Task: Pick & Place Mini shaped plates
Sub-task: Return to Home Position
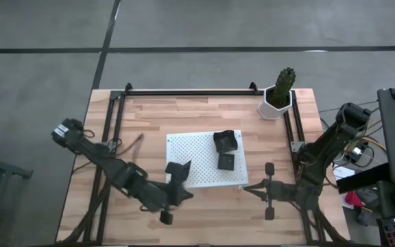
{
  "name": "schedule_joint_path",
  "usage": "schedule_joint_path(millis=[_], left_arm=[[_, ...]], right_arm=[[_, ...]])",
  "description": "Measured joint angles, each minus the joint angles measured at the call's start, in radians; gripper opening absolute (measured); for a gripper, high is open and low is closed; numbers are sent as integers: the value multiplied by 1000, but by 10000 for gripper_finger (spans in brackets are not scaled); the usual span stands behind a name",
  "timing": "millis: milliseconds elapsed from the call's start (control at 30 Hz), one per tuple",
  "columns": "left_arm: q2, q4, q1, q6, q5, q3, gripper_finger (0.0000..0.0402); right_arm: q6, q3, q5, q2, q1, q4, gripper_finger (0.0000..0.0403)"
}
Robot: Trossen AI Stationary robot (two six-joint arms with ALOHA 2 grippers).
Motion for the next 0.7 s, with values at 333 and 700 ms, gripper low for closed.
schedule_joint_path(millis=[333, 700], left_arm=[[-328, 501, -19, 55, 109, -484, 0], [-609, 665, -22, 126, 115, -775, 0]], right_arm=[[-60, -65, -275, -151, -131, -1, 8], [-171, -239, -466, -477, -223, -2, 8]])
